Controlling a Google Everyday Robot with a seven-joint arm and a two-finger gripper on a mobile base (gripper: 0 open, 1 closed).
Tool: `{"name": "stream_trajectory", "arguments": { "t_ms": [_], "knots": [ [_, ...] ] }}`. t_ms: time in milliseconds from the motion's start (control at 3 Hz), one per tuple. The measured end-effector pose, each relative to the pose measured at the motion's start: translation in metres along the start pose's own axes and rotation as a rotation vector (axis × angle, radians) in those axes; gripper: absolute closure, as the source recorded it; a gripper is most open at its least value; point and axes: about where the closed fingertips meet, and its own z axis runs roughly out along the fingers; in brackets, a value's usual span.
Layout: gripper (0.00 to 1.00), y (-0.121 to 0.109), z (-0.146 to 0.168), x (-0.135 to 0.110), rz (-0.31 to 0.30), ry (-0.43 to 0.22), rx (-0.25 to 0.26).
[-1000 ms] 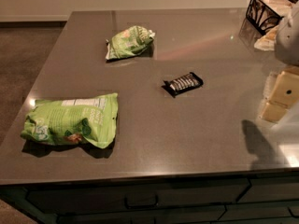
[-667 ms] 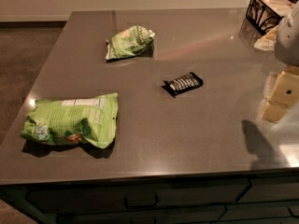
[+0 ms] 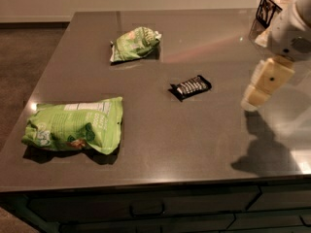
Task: Pick green jalapeno chip bag
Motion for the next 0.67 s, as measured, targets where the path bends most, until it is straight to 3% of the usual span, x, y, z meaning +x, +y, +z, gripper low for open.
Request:
{"name": "stream_trajectory", "arguments": {
  "t_ms": [667],
  "knots": [
    [0.00,-0.078,0.066,-0.036,0.228,-0.148,0.064]
  ]
}}
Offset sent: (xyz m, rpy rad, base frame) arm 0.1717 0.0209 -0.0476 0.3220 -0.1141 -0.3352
